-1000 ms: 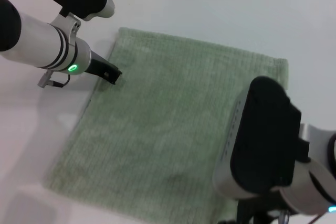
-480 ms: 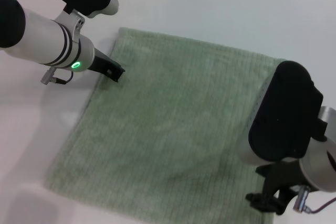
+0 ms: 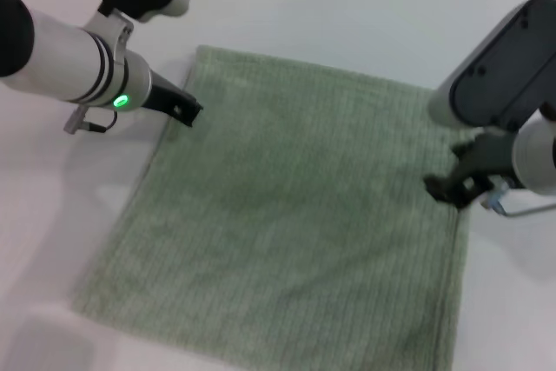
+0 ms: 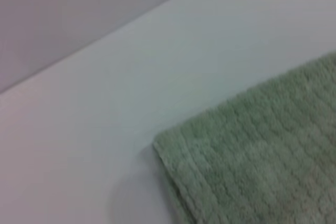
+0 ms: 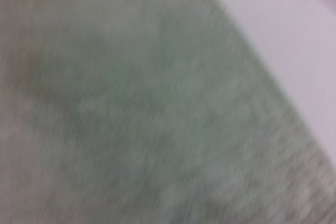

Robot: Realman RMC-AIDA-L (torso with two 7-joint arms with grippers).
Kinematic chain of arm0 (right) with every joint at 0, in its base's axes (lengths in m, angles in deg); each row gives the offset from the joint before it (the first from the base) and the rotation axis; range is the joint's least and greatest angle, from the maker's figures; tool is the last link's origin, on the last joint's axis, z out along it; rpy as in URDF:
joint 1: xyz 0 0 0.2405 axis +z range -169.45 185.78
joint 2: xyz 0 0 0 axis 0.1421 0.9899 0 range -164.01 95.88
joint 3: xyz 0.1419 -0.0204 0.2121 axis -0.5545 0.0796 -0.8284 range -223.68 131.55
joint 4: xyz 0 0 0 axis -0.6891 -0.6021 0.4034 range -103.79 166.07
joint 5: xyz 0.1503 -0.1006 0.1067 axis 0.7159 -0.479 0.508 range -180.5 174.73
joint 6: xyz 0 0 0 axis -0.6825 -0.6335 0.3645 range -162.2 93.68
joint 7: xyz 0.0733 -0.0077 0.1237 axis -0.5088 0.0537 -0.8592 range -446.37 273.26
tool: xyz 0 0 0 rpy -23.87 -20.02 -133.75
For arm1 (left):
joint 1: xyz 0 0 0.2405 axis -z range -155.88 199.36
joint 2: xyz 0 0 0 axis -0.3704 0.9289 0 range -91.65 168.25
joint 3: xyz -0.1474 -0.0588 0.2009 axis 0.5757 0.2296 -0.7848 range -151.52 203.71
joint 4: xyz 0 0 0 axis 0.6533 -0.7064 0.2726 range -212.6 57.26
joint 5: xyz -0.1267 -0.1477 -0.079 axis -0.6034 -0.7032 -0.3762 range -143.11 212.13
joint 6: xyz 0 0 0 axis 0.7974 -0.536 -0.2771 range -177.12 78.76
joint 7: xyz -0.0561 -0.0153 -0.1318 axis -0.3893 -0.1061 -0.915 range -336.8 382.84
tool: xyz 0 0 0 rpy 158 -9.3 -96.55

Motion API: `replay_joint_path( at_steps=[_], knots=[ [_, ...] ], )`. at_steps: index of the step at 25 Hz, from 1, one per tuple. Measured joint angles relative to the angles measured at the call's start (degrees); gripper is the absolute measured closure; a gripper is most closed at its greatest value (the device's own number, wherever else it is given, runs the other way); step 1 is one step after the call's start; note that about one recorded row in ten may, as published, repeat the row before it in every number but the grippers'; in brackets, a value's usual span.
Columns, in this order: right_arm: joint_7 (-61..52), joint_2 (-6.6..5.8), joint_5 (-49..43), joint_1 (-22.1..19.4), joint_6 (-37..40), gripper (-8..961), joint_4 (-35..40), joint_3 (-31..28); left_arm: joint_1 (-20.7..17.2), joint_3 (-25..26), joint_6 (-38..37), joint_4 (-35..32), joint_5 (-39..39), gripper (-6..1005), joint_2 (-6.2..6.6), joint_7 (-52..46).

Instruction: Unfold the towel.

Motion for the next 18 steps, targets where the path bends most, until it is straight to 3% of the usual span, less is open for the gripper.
replay_joint_path(
  at_steps=[4, 6, 7, 9, 10, 11, 12, 13, 18],
  knots=[
    [-0.1, 0.07, 0.0, -3.2, 10.7, 456, -0.3, -0.5, -2.2, 0.4, -0.1, 4.2, 0.0, 1000, -0.01, 0.0],
    [0.6, 0.08, -0.1, -7.3, 20.9, 451, -0.4, -0.4, -4.0, 0.3, -1.4, 7.3, 0.1, 1000, -0.03, 0.0],
    [0.6, 0.08, -0.1, -7.3, 20.9, 446, -0.4, -0.4, -5.3, 0.2, -3.1, 9.4, 0.4, 1000, -0.05, 0.1],
    [1.2, 0.14, -0.1, -10.3, 29.1, 436, 0.4, -0.4, -8.2, 0.3, -7.8, 12.6, 1.3, 1000, -0.14, 0.1],
    [1.4, 0.33, 0.0, -13.6, 38.9, 431, 2.0, -0.3, -9.7, 0.3, -10.7, 14.1, 1.6, 1000, -0.16, 0.0],
    [1.4, 0.33, 0.0, -13.6, 38.9, 425, 2.0, -0.3, -11.8, 0.3, -15.2, 15.4, 1.6, 1000, -0.22, -0.2],
    [1.1, 0.54, 0.2, -16.0, 48.9, 420, 4.4, -0.2, -16.1, -0.3, -26.4, 17.0, 1.0, 1000, -0.31, -0.4],
    [1.1, 0.54, 0.2, -16.0, 48.9, 415, 4.4, -0.2, -16.1, -0.3, -26.4, 17.0, 1.0, 1000, -0.31, -0.4],
    [-2.2, 0.72, 5.7, -20.3, 78.6, 390, 16.7, 0.3, -25.6, -7.0, -68.0, 11.3, -4.2, 1000, -0.18, -1.1]
  ],
)
